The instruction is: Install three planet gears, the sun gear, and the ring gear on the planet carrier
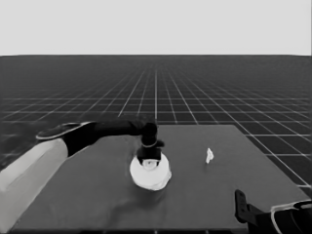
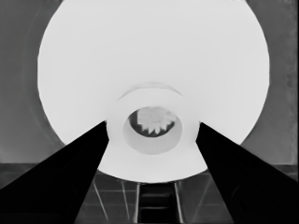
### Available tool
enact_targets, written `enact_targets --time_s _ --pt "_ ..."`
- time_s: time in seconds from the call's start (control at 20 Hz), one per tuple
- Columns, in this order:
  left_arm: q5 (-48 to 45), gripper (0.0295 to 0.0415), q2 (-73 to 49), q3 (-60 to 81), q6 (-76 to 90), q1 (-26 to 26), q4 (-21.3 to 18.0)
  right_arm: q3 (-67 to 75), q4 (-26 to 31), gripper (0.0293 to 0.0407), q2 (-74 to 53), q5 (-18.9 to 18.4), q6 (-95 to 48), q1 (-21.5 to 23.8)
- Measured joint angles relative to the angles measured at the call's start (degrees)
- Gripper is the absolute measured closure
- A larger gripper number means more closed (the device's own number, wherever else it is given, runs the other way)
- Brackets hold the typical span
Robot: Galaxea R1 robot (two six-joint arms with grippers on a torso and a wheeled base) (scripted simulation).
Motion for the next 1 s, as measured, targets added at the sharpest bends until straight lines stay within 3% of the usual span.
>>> enact_targets --time_s 0.3,0.5,1.0 --pt "-0.17 0.0362 5.46 -6.87 1.56 0.24 0.17 0.00 0.00 0.0315 0.00 0.00 0.00 0.00" --pt "-1.49 0.0362 6.27 -9.69 3.26 5.22 4.92 0.00 0.00 0.0315 0.00 0.00 0.00 0.00" --pt "-1.76 0.0362 6.43 -10.11 4.88 5.86 5.48 0.00 0.00 0.0315 0.00 0.00 0.00 0.00"
